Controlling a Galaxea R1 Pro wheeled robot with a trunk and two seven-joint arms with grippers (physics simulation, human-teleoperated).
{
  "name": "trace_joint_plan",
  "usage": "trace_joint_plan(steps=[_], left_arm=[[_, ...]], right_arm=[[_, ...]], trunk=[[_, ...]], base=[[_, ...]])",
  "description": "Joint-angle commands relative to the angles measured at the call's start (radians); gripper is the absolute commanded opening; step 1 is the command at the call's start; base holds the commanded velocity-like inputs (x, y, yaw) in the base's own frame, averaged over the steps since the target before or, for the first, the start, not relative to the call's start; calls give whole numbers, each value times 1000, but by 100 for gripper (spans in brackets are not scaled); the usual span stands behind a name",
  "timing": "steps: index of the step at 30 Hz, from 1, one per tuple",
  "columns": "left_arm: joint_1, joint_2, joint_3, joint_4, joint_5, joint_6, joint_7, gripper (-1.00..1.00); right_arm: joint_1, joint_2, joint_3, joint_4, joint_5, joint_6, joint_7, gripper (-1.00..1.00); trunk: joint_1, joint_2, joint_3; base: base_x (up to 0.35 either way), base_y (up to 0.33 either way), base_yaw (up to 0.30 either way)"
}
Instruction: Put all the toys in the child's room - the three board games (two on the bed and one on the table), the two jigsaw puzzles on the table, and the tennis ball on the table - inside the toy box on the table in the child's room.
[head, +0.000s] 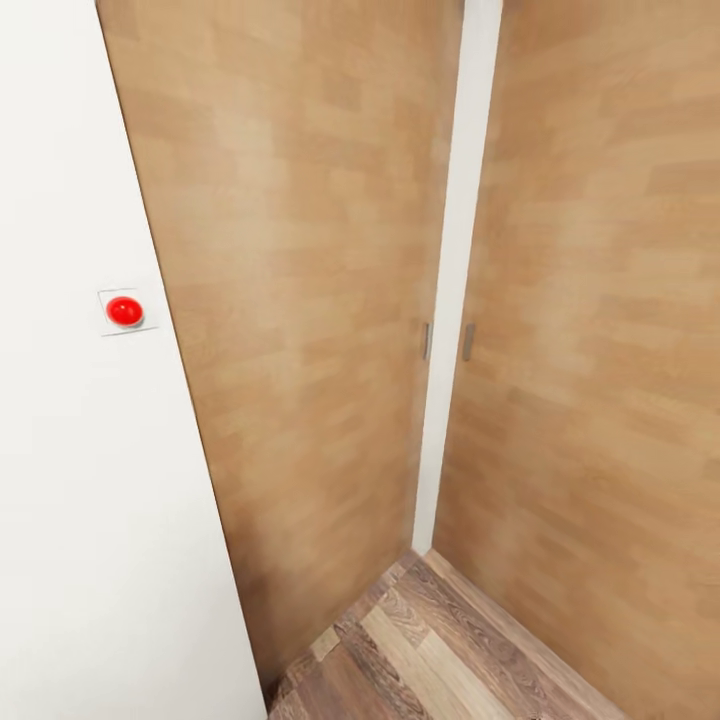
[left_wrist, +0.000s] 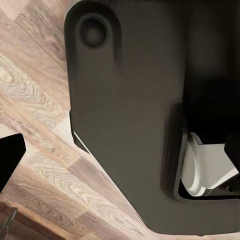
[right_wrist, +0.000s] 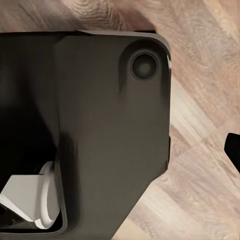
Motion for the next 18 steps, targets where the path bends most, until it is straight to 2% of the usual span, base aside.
trace_joint_plan(steps=[1, 18], left_arm=[[-1, 0, 0, 0, 0, 0, -1, 100], [-1, 1, 0, -15, 0, 0, 1, 100]], right_arm=[[0, 0, 0, 0, -2, -3, 0, 100], [0, 0, -1, 1, -3, -5, -2, 100]], trunk=[[-4, 6, 3], [-69, 125, 78]], base=[[0, 0, -205], [0, 0, -207]])
